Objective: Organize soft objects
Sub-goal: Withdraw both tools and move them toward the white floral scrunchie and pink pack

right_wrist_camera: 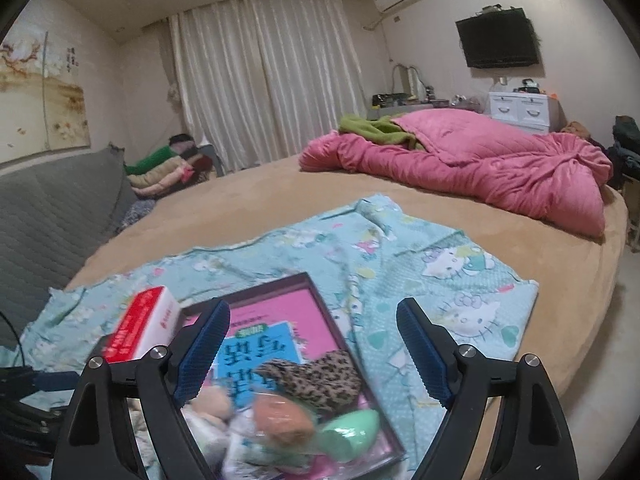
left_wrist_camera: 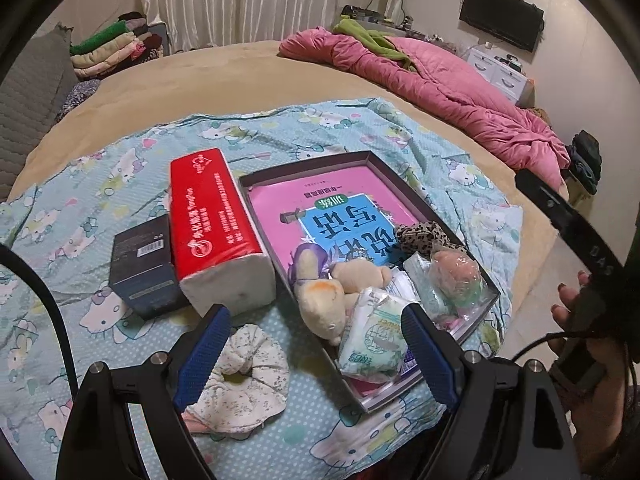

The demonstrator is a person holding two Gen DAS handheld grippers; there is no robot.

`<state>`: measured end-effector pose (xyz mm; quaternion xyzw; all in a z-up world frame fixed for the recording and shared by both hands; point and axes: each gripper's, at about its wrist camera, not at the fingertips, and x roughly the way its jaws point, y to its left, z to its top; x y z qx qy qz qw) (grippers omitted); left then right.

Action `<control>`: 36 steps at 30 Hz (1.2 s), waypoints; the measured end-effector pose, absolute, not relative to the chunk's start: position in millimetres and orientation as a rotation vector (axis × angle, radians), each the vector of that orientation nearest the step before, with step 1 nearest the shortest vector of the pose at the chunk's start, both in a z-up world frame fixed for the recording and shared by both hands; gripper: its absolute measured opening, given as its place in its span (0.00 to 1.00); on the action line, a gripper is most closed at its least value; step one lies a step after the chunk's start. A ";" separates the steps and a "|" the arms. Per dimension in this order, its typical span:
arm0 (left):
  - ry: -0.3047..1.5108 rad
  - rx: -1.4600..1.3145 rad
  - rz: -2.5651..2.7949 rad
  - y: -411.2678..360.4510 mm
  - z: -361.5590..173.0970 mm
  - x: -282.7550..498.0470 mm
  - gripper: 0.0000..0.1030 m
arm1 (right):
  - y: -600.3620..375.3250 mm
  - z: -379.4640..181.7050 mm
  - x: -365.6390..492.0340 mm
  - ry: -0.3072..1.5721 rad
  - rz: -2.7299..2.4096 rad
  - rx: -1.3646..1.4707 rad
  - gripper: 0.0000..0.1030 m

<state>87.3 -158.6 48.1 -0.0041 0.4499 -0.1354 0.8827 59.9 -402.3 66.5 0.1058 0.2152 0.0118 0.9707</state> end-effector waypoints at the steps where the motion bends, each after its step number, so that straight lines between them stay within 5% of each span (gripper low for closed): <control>1: 0.935 -0.009 -0.281 -156.7 49.2 86.2 0.84 | -398.8 70.5 57.8 0.432 0.038 0.214 0.84; 36: 0.925 -0.104 -0.112 -36.9 61.0 46.3 0.84 | -252.9 92.4 11.5 0.534 0.386 0.076 0.84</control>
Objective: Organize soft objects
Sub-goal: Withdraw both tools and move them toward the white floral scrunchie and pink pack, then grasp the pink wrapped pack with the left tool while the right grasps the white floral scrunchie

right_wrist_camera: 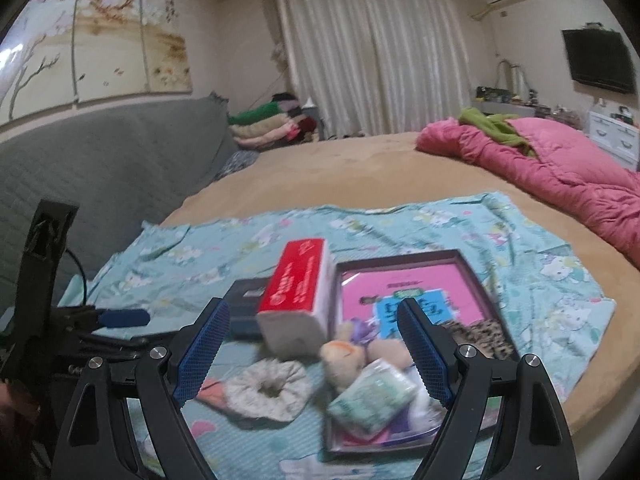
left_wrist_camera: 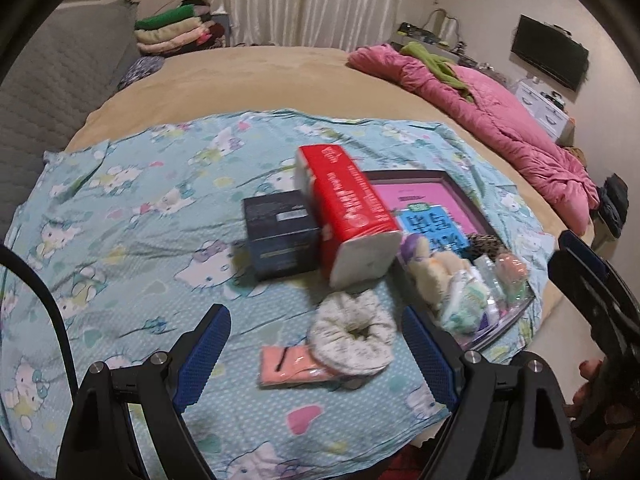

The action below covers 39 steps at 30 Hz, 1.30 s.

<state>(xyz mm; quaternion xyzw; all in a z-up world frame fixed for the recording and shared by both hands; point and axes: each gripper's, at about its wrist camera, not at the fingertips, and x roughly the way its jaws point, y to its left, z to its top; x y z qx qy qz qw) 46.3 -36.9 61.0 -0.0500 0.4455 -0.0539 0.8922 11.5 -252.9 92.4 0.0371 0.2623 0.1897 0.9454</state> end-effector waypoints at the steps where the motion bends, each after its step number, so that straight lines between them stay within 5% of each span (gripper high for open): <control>1: 0.930 -0.107 -0.105 -33.0 58.5 45.6 0.84 | -247.2 90.3 10.9 0.545 0.399 0.067 0.84; 24: 1.168 -0.375 -0.153 3.7 -34.4 37.6 0.84 | -208.5 37.0 19.2 0.714 0.456 -0.058 0.84; 35: 1.213 -0.714 -0.139 9.5 -68.2 56.4 0.59 | -212.8 30.2 23.2 0.724 0.451 -0.047 0.84; 39: 1.219 -0.751 -0.123 4.2 -73.7 66.1 0.58 | -211.9 24.3 25.8 0.738 0.457 -0.045 0.84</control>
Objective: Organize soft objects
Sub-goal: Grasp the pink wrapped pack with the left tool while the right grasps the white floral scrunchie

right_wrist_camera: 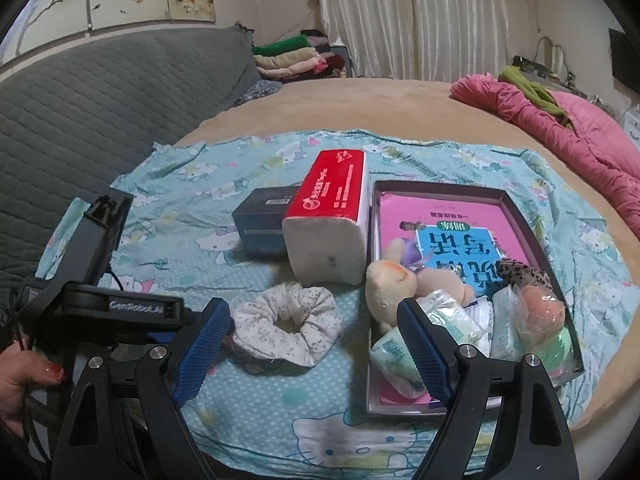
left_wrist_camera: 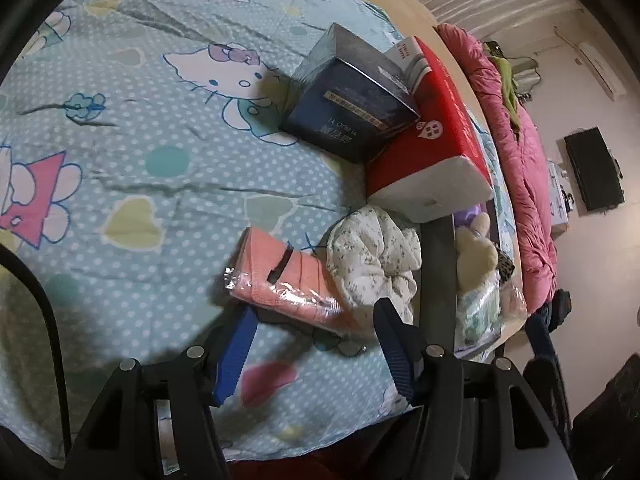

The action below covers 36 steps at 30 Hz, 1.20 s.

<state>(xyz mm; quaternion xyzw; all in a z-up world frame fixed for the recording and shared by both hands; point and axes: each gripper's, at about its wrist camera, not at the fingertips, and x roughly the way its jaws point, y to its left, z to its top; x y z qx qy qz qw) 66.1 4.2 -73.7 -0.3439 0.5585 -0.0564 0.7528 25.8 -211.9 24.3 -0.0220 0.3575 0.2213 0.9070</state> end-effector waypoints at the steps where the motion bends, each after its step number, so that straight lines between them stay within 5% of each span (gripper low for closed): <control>1: 1.218 -0.761 -0.117 3.9 -75.2 67.7 0.58 | -211.2 22.6 26.7 0.742 0.458 -0.047 0.84; 4: 1.210 -0.817 -0.099 6.0 -80.6 73.1 0.56 | -208.1 17.7 29.1 0.753 0.463 -0.052 0.84; 15: 1.182 -0.937 -0.112 18.5 -99.8 91.0 0.24 | -180.8 4.7 37.6 0.758 0.483 -0.138 0.84; 29: 1.157 -1.046 -0.192 44.5 -116.7 101.9 0.24 | -133.9 -41.5 62.1 0.878 0.501 -0.315 0.84; 36: 1.163 -1.059 -0.212 56.5 -120.2 109.2 0.37 | -126.9 -57.0 82.6 0.919 0.474 -0.323 0.83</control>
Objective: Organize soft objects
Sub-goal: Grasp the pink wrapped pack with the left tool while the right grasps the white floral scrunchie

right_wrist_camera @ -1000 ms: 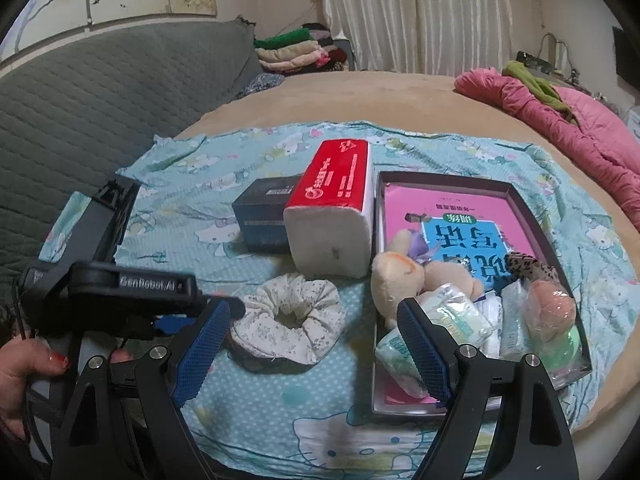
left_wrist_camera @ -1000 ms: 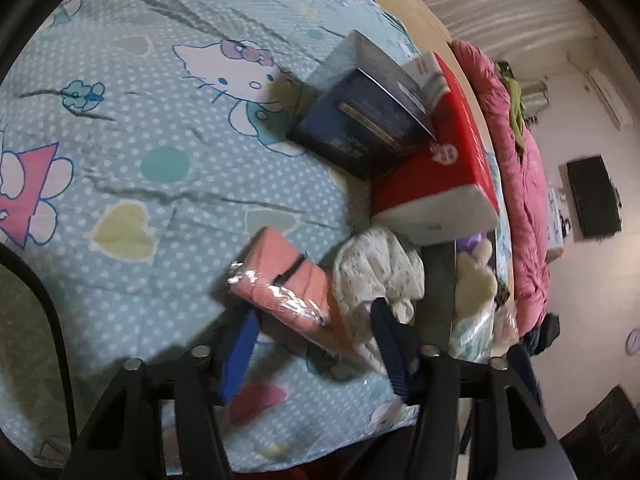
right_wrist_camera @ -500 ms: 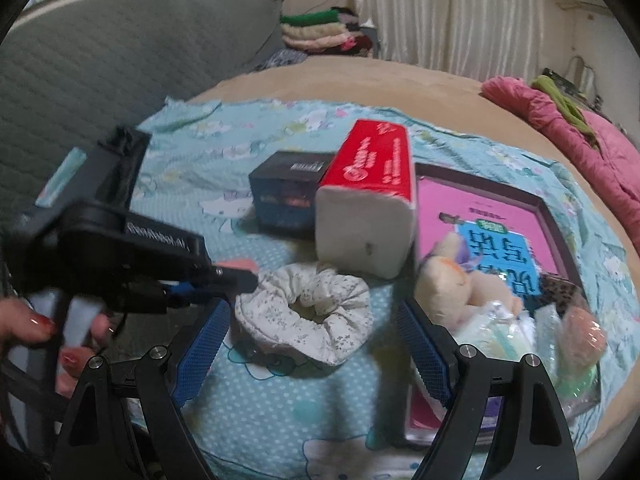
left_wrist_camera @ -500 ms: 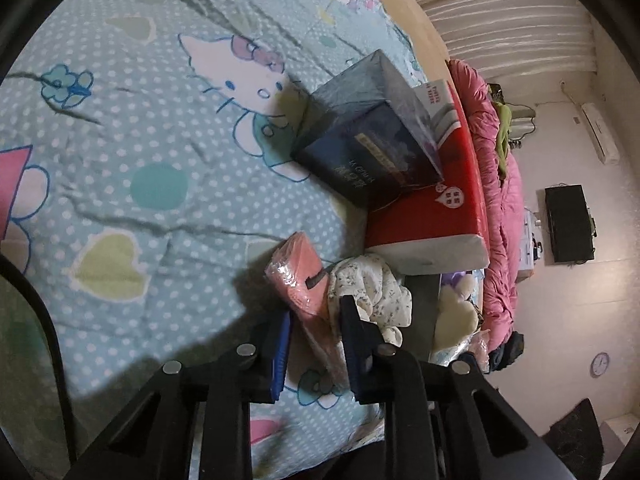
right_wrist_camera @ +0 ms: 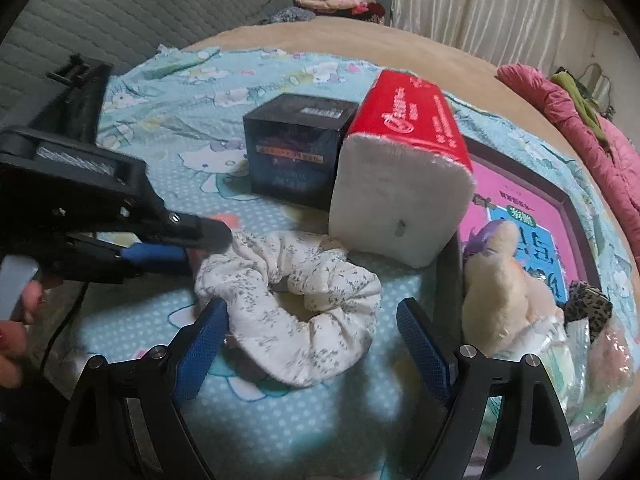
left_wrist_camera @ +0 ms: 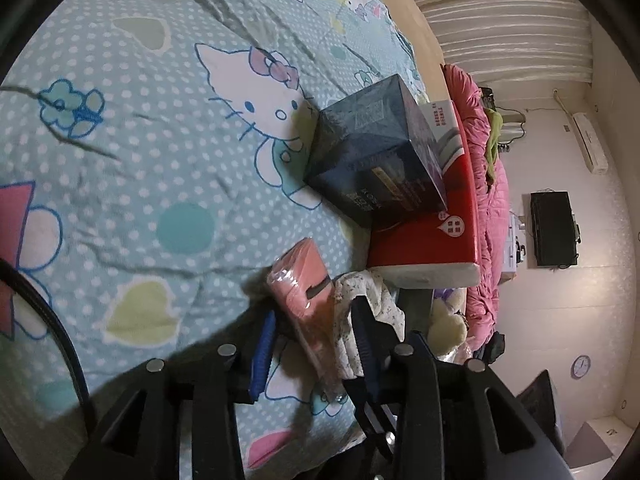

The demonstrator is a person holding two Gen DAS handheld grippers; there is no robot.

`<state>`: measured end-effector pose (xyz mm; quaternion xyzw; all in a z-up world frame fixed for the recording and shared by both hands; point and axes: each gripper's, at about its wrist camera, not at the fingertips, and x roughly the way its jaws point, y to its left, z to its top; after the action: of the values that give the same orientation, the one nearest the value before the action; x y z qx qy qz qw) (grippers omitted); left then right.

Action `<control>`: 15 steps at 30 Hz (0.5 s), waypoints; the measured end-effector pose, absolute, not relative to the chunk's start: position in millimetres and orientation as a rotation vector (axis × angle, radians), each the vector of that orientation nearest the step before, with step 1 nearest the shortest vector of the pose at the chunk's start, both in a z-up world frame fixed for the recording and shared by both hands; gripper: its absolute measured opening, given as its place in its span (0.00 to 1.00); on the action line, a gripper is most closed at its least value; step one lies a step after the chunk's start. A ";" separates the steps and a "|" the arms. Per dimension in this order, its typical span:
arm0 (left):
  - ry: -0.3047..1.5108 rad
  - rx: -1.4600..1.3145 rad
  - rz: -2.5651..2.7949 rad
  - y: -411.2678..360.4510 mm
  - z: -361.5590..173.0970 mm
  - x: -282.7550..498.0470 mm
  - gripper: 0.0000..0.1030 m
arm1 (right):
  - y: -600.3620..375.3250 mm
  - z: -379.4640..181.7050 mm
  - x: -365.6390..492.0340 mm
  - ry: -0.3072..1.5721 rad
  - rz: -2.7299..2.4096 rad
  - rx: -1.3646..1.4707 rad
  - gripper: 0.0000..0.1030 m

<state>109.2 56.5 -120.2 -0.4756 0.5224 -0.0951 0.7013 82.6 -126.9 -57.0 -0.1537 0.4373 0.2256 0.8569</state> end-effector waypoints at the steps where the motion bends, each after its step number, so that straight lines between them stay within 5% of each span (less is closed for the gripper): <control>1: 1.163 -1.058 -0.214 57.2 -120.4 109.8 0.37 | -126.3 -59.1 84.8 0.922 0.472 -0.323 0.81; 9: 1.154 -1.058 -0.219 55.2 -124.5 115.1 0.37 | -125.4 -68.2 98.3 0.947 0.481 -0.304 0.30; 13: 1.153 -1.044 -0.217 48.8 -124.2 113.8 0.36 | -133.3 -67.0 99.1 0.963 0.501 -0.233 0.21; 15: 1.150 -1.032 -0.216 44.2 -123.6 116.5 0.21 | -135.7 -64.3 97.0 0.956 0.503 -0.227 0.20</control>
<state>116.5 44.2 -123.6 -0.4653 0.5185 -0.0975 0.7108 97.0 -135.7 -64.3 -0.1078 0.4542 0.2390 0.8515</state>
